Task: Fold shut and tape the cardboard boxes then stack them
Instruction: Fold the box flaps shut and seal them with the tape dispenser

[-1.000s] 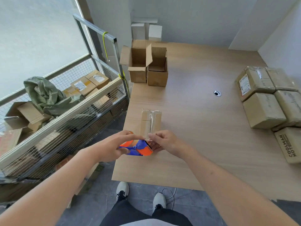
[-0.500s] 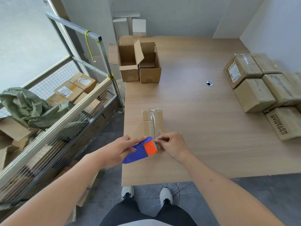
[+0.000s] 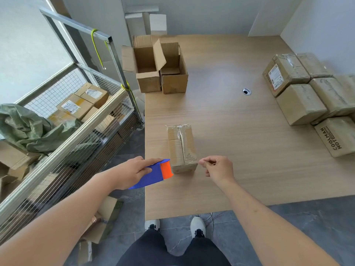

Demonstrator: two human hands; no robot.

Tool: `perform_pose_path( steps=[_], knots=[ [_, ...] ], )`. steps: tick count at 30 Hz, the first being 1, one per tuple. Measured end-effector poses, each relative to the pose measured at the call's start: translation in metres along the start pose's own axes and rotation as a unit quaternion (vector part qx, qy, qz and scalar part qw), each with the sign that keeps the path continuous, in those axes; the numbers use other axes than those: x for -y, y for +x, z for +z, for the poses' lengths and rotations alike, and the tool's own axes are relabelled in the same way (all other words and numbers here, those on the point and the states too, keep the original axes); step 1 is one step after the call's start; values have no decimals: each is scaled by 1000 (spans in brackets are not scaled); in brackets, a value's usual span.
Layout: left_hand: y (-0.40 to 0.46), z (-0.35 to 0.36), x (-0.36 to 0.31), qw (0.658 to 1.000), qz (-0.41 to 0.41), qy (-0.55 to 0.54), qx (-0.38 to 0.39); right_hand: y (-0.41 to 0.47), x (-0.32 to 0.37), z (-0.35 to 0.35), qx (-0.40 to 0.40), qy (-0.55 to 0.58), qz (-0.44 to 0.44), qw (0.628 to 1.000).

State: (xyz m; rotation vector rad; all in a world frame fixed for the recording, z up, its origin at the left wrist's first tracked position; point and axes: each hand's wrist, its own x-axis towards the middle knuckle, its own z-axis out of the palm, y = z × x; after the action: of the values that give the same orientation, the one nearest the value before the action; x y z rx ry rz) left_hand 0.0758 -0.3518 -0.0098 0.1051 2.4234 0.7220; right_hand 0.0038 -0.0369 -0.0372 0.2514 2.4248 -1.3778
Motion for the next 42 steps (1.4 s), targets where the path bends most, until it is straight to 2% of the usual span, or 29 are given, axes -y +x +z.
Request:
perform_pose_path(
  steps=[7,12,16,18,20,22,24,26,28,29,34,38,42],
  knots=[
    [17,4,3,999,-32,11,11,15,-12,8,11,-11,10,1000],
    [28,0,-4,999,-27,16,22,27,-22,7,48,12,32,998],
    [33,-1,-7,999,-31,16,23,37,-26,7,104,-65,-2,992],
    [34,-1,-7,999,-32,14,23,41,-28,8,156,-167,-19,973],
    [33,-1,-7,999,-33,14,24,41,-26,10,185,-191,-30,964],
    [32,0,-7,999,-34,13,24,39,-25,16,175,-230,-114,950],
    [31,2,-6,999,-35,13,23,36,-20,24,153,-308,-249,905],
    [31,4,-5,999,-38,7,24,33,-15,37,149,-380,-360,839],
    [30,7,-4,999,-38,-13,22,35,-17,51,128,-439,-421,783],
    [29,9,-2,999,-38,-31,20,36,-19,56,110,-448,-434,774],
    [16,23,11,995,-23,-97,12,46,-36,62,54,-438,-471,764],
    [-5,30,27,989,-10,-146,5,48,-35,61,53,-441,-473,761],
    [-14,29,33,991,-14,-136,-6,47,-32,59,72,-459,-456,759]
  ],
)
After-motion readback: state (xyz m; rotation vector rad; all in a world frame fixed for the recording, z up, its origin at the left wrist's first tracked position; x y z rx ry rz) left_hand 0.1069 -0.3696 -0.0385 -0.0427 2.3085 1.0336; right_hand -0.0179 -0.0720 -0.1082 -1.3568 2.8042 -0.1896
